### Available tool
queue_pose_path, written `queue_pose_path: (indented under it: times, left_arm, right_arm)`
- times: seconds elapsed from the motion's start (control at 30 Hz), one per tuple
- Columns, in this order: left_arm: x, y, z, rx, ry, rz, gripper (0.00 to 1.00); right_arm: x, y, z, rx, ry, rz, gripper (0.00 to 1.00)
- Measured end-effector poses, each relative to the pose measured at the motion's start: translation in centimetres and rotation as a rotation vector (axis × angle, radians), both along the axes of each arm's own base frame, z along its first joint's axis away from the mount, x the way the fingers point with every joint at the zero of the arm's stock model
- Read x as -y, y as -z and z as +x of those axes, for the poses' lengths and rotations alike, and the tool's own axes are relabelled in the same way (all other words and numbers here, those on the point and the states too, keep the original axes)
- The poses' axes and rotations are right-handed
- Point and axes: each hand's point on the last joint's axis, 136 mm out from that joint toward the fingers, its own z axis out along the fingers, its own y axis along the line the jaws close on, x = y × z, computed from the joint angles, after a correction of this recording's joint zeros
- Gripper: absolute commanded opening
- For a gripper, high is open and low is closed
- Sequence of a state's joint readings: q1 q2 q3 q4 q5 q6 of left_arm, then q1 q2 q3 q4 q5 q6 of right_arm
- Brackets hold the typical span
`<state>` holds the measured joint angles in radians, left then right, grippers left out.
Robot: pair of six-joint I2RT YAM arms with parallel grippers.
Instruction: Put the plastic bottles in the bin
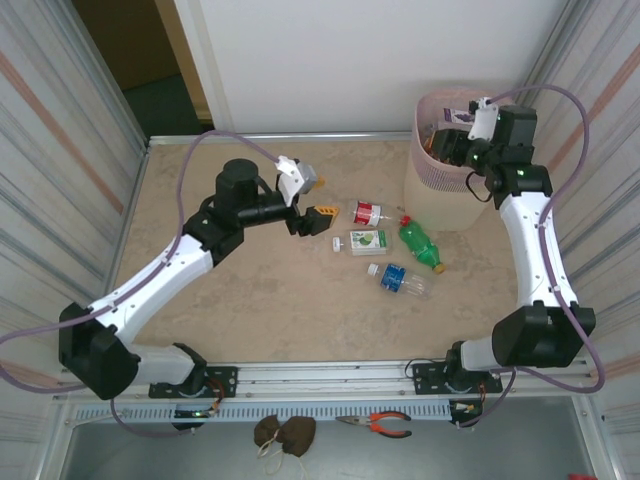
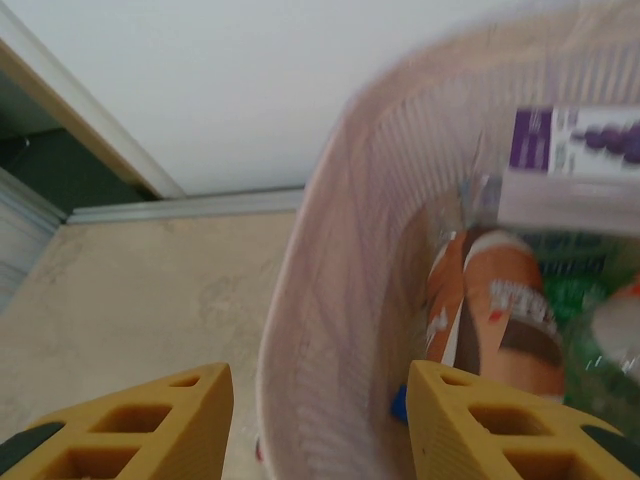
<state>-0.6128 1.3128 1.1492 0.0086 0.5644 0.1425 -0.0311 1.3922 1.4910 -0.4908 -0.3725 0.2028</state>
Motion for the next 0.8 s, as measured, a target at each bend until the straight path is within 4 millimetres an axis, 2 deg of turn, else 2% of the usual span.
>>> queue_pose_path:
  times: [0.1, 0.33, 0.57, 0.8]
  left_arm:
    - [0.8, 1.9, 0.6, -0.028, 0.003, 0.072, 0.77]
    - [3.0, 7.9, 1.1, -0.062, 0.056, 0.310, 0.76]
    - [2.6, 14.6, 2.5, -0.076, 0.082, 0.556, 0.79]
    - [2.6, 19.6, 4.1, -0.062, 0.130, 0.727, 0.79]
  right_arm:
    - [-0.6, 0.5, -1.7, -0.053, -0.002, -0.001, 0.48]
    - [-0.9, -0.4, -6.0, -0.051, 0.002, -0.015, 0.48]
    - [-0.2, 1.8, -8.4, -0.117, 0.036, -0.039, 0.49]
    - [0.1, 2.7, -10.6, -0.142, 0.051, -0.051, 0.49]
